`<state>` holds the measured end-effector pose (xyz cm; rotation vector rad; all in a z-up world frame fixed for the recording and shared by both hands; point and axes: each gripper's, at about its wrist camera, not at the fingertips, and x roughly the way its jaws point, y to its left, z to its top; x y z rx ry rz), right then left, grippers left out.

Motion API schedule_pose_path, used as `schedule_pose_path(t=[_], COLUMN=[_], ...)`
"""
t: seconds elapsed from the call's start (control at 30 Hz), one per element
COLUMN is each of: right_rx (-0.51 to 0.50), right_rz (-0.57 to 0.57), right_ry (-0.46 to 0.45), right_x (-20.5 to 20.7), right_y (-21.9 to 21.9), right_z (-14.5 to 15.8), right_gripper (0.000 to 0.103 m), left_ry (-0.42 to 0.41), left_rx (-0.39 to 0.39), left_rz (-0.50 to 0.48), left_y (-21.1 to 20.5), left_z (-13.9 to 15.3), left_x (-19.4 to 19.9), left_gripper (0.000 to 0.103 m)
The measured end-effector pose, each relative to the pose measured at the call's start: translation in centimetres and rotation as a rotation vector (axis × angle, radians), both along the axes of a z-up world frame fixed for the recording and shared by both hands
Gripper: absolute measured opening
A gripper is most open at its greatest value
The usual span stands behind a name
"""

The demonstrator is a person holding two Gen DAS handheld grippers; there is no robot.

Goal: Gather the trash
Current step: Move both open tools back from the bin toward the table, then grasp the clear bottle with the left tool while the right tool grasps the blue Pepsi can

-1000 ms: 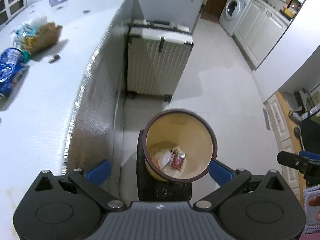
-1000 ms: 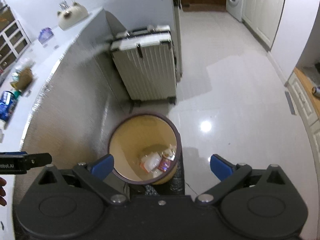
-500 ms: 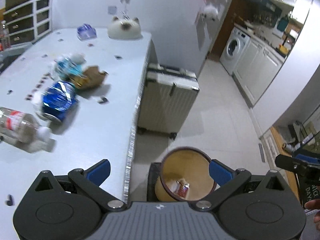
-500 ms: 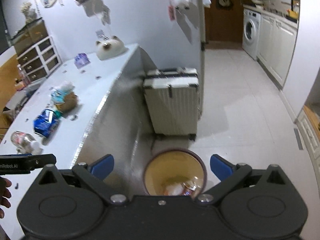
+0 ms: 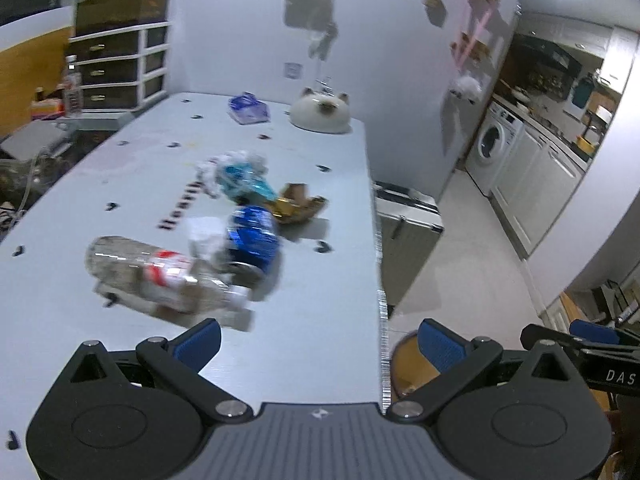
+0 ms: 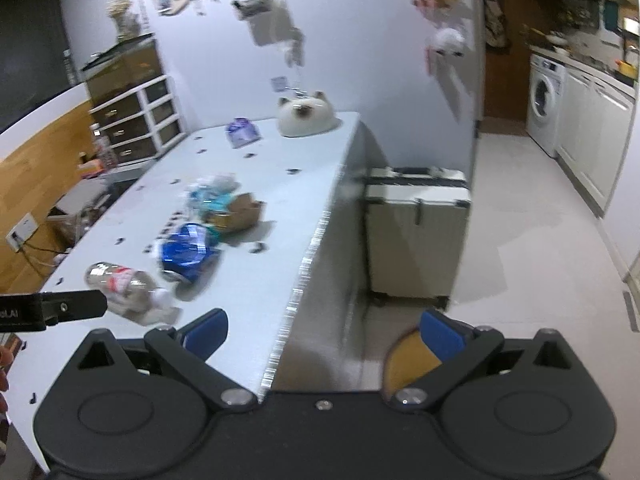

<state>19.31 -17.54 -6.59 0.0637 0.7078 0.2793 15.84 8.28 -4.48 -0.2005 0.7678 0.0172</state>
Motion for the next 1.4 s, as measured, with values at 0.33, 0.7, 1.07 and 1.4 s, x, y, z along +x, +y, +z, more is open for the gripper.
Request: schedule_pose_path(t=[0.33, 0.7, 1.07, 1.4], right_rx=[-0.009, 0.020, 0.114, 0.146], right_rz=[0.054, 0.130, 0.218, 0.322], right_ry=[-0.018, 0.073, 0.263, 0.378], right_x=[0.6, 6.6, 14.1, 14.8], right_y=[9.8, 16.2, 20.9, 23.8], right_z=[-0.4, -3.5, -9.3, -11.8], right_gripper=[0.103, 0.088, 0.034, 0.036], left_ry=[-0.028, -0.001, 0.103, 0.153], left_rx=[-0.020, -0.225, -0.479, -0.454], left_rz=[0.079, 0.297, 0.456, 0.517], left_y=[8.9, 14.8, 17.2, 18.8], left_z=[0.1, -2.1, -7.1, -9.3], left_x=[-1.2, 2.0, 6.4, 8.7], left_gripper=[0.103, 0.103, 0.103, 0.103])
